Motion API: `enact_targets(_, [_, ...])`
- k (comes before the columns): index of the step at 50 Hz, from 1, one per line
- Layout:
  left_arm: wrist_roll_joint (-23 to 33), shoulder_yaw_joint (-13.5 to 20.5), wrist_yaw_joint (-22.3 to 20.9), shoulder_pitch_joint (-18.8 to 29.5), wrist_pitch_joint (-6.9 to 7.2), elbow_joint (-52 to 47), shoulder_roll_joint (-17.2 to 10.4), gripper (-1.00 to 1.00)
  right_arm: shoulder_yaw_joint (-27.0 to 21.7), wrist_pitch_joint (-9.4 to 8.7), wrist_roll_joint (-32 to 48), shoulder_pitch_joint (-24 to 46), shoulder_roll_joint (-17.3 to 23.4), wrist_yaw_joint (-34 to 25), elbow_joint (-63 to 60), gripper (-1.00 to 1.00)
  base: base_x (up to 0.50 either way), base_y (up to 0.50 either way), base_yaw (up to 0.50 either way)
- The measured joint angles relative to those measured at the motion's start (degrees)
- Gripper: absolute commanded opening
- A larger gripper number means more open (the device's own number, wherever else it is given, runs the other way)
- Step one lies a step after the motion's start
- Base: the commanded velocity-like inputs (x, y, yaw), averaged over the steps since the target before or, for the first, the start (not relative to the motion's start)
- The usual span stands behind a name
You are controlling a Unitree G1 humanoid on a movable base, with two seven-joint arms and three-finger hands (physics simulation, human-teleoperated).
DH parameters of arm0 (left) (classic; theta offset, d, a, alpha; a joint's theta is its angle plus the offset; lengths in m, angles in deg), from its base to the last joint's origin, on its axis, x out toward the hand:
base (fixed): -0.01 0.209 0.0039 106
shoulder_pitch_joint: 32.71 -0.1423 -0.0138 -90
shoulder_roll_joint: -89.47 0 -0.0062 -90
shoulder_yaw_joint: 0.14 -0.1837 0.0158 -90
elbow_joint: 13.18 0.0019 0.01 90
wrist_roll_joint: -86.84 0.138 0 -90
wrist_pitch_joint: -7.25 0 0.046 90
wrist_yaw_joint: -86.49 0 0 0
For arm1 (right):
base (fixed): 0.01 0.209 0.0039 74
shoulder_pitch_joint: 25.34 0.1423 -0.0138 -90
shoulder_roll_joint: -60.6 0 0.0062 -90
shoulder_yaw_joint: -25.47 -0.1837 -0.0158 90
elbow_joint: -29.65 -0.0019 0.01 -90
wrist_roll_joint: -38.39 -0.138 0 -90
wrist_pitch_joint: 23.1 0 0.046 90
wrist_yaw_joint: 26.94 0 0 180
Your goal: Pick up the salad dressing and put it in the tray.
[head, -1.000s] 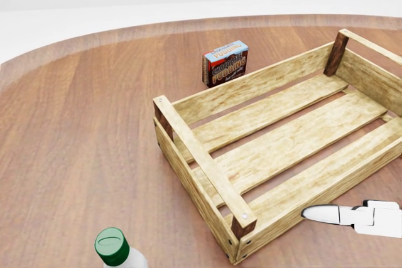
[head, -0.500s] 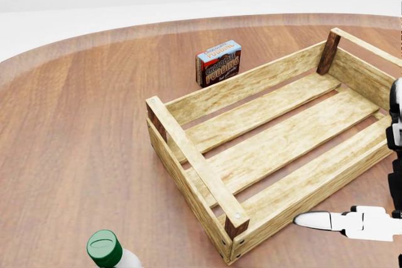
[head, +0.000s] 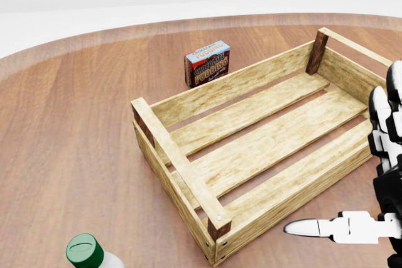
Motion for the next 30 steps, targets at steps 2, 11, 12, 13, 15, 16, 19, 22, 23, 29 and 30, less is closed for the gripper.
enact_targets(2, [0.0, 0.0, 0.0, 0.0, 0.04, 0.0, 0.0, 1.00, 0.2, 0.00, 0.4, 0.0, 0.0, -0.2, 0.0, 1.00, 0.50, -0.05, 0.00])
enact_targets(11, [0.0, 0.0, 0.0, 0.0, 0.14, -0.1, 0.0, 1.00, 0.8, 0.00, 1.7, -0.1, -0.1, -1.0, 0.1, 1.00, 0.50, -0.05, 0.00])
enact_targets(12, [0.0, 0.0, 0.0, 0.0, 0.12, -0.1, 0.1, 1.00, 0.8, 0.00, 1.8, -0.1, -0.1, -1.0, 0.2, 1.00, 0.50, -0.05, 0.00])
enact_targets(13, [0.0, 0.0, -0.1, 0.0, 0.10, -0.1, 0.1, 1.00, 0.8, 0.00, 1.9, -0.1, -0.2, -1.1, 0.3, 1.00, 0.50, -0.05, 0.00])
enact_targets(15, [0.0, 0.0, -0.1, 0.0, 0.06, -0.1, 0.1, 1.00, 0.9, 0.00, 2.1, -0.1, -0.2, -1.2, 0.4, 1.00, 0.50, -0.05, 0.00])
enact_targets(16, [0.0, 0.0, -0.1, 0.0, 0.04, 0.0, 0.1, 1.00, 0.9, 0.00, 2.1, -0.1, -0.2, -1.2, 0.5, 1.00, 0.50, -0.05, 0.00])
enact_targets(19, [0.0, 0.0, -0.1, 0.0, -0.04, 0.1, 0.1, 1.00, 0.9, 0.00, 2.2, -0.1, -0.3, -1.2, 0.7, 1.00, 0.50, -0.05, 0.00])
enact_targets(22, [0.0, 0.0, -0.1, 0.0, -0.11, 0.1, 0.1, 1.00, 1.0, 0.00, 2.3, -0.1, -0.3, -1.2, 0.9, 1.00, 0.33, -0.04, 0.00])
enact_targets(23, [0.0, 0.0, -0.1, 0.0, -0.13, 0.1, 0.1, 1.00, 1.0, 0.00, 2.3, -0.2, -0.3, -1.2, 0.9, 1.00, 0.00, 0.00, 0.00])
enact_targets(29, [0.1, 0.0, -0.2, 0.0, -0.35, 0.4, 0.2, 1.00, 1.3, 0.00, 2.7, -0.2, -0.4, -1.2, 1.3, 1.00, 0.00, 0.00, 0.00])
enact_targets(30, [0.1, 0.0, -0.2, 0.0, -0.40, 0.4, 0.2, 1.00, 1.4, 0.00, 2.9, -0.2, -0.3, -1.1, 1.4, 1.00, 0.00, 0.00, 0.00])
